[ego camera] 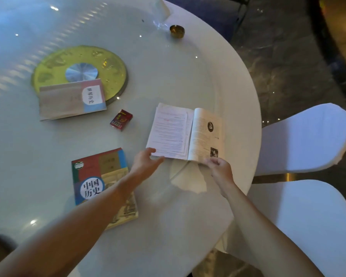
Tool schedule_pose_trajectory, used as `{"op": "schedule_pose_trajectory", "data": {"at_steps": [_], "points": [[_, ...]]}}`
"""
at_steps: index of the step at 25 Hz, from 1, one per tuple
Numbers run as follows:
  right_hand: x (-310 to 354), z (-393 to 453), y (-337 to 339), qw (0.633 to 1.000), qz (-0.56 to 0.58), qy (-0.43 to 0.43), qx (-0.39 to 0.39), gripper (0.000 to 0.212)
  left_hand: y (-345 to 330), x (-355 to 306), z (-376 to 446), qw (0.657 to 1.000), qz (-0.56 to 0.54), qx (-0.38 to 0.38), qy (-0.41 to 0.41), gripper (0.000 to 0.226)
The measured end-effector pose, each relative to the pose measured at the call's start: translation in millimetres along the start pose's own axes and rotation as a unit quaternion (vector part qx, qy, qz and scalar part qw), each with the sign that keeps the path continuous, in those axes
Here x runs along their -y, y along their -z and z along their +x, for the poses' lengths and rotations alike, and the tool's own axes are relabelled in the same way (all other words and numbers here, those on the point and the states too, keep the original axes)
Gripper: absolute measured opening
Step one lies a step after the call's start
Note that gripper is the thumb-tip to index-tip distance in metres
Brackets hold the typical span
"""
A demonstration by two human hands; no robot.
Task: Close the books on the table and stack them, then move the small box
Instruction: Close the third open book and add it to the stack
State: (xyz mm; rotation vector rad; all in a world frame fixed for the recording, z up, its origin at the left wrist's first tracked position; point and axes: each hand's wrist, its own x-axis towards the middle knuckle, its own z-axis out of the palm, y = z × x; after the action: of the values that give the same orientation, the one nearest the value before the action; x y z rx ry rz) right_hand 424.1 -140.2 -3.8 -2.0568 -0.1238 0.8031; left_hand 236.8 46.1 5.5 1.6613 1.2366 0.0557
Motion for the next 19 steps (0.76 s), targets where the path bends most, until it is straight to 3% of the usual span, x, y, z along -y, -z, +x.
{"op": "schedule_pose_trajectory", "data": {"at_steps": [3, 8, 9, 11, 12, 17, 19], "points": [[-8, 31, 28, 0.999, 0.015, -0.032, -0.015, 0.034, -24, -15, 23, 0.999, 0.011, -0.024, 0.024, 0.062], [-17, 80, 48, 0.995, 0.058, -0.078, 0.002, 0.065, -38, -29, 66, 0.991, 0.072, -0.092, 0.065, 0.07], [-19, 86, 49, 0.994, 0.059, -0.088, 0.0, 0.063, -39, -28, 73, 0.99, 0.07, -0.092, 0.084, 0.069], [-22, 99, 54, 0.993, 0.056, -0.104, -0.019, 0.031, -44, -24, 84, 0.988, 0.066, -0.078, 0.118, 0.067], [-24, 107, 54, 0.992, 0.054, -0.112, -0.029, 0.025, -46, -23, 87, 0.986, 0.074, -0.076, 0.131, 0.067], [-20, 124, 50, 0.99, 0.003, -0.133, -0.04, 0.008, -54, -19, 100, 0.975, 0.118, -0.092, 0.164, 0.067], [-19, 125, 44, 0.988, -0.056, -0.133, -0.047, 0.017, -54, -17, 102, 0.972, 0.118, -0.087, 0.185, 0.065]]}}
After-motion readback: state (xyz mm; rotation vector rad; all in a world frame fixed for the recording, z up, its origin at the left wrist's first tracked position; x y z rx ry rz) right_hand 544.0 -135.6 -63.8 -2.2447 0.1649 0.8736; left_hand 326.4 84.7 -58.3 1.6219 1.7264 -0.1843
